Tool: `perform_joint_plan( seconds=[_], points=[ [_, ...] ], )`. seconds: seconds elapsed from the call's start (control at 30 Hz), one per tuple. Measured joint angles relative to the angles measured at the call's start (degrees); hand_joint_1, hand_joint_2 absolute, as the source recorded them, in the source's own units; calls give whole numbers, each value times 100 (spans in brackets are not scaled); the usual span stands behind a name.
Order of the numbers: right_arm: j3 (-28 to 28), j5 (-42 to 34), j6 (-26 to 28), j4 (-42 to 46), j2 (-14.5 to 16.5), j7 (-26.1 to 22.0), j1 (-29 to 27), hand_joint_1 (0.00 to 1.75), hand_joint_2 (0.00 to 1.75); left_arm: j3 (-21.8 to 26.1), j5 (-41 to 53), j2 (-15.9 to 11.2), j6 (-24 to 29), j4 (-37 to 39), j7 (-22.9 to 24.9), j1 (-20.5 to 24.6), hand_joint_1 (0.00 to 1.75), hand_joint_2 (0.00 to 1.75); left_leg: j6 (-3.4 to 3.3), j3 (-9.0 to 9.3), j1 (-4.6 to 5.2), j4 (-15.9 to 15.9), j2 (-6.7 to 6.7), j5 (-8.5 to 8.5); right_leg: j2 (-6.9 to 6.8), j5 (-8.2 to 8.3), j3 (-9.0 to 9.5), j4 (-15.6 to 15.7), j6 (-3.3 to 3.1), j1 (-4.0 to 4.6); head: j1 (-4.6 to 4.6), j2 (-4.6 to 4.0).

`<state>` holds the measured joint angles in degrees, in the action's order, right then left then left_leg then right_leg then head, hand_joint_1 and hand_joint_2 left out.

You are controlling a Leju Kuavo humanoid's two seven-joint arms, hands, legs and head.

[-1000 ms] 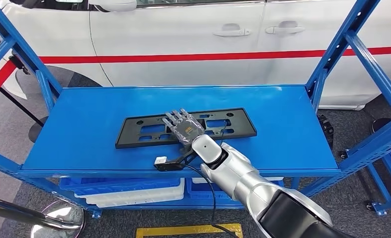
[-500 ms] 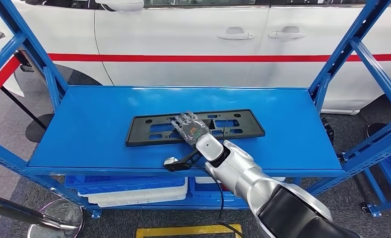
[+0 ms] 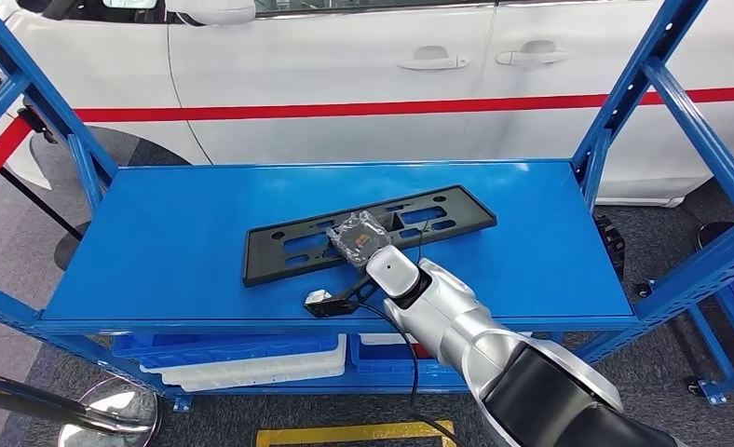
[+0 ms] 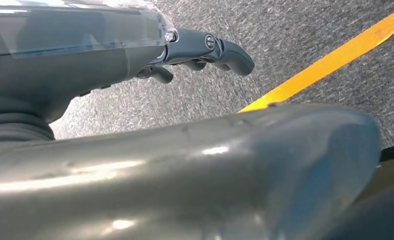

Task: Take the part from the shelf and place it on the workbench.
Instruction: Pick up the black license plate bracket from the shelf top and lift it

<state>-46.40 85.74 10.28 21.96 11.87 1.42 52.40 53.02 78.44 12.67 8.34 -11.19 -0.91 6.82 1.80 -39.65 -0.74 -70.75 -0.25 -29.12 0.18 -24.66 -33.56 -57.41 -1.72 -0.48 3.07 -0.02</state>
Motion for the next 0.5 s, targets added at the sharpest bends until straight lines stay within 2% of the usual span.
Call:
perform_joint_plan(
  seconds=[0.07, 0.1, 0.13, 0.23, 0.27, 0.33, 0.4, 0.43, 0.47, 0.5],
  points=[
    [0, -33, -11, -1, 2, -35, 8, 175, 175, 0, -14, -3, 2, -1, -13, 5, 0, 0, -55, 400, 13, 834, 0, 384, 12, -16, 21, -5, 25, 13, -1, 0],
    [1, -49, -19, -1, 3, -49, 11, 175, 175, 0, -22, -4, 3, -1, -23, 10, 0, 0, -88, 547, 25, 1141, -1, 480, 17, -21, 21, -8, 48, 22, -1, 0],
    [1, -62, -23, -1, 3, -60, 13, 175, 175, 0, -28, -5, 4, -1, -34, 12, 0, 0, -117, 622, 39, 1305, -3, 505, 20, -23, 16, -12, 75, 28, -1, 0],
    [10, -105, 27, 0, 1, -80, 20, 175, 175, 2, -43, -9, 8, -1, -58, 6, 0, 0, -202, 655, 42, 1390, -1, 508, 26, -32, 13, -18, 169, 24, -1, 0],
    [18, -124, 74, 1, -1, -88, 24, 175, 175, 2, -46, -9, 8, 0, -67, 5, 0, 0, -235, 670, 30, 1421, 5, 527, 22, -88, -11, -85, 197, 23, -2, 0],
    [49, -197, 254, 8, -7, -147, 22, 175, 175, 2, -49, -8, 9, 0, -87, 7, 0, 0, -288, 684, 10, 1469, 19, 557, 15, -381, -236, -561, 240, 13, -2, 0],
    [123, -437, 668, 75, -32, -410, -49, 175, 175, 2, -48, -10, 16, -1, -100, 1, 0, 0, -308, 661, 12, 1465, 20, 561, 12, -731, -626, -1330, 269, 3, -1, 0],
    [201, -679, 964, 182, -59, -674, -129, 175, 175, 2, -45, -11, 26, -1, -102, -9, 0, 0, -306, 653, 12, 1455, 20, 557, 12, -787, -759, -1581, 281, -7, -1, 0],
    [306, -987, 1235, 358, -91, -993, -230, 175, 175, 2, -41, -13, 38, -1, -102, -19, 0, 0, -300, 648, 11, 1440, 18, 549, 10, -730, -790, -1624, 288, -19, -1, 0],
    [439, -1362, 1446, 619, -131, -1350, -349, 175, 175, 2, -37, -13, 50, -1, -103, -29, 0, 0, -289, 648, 8, 1417, 15, 533, 7, -566, -705, -1433, 292, -32, -1, 0]
  ],
)
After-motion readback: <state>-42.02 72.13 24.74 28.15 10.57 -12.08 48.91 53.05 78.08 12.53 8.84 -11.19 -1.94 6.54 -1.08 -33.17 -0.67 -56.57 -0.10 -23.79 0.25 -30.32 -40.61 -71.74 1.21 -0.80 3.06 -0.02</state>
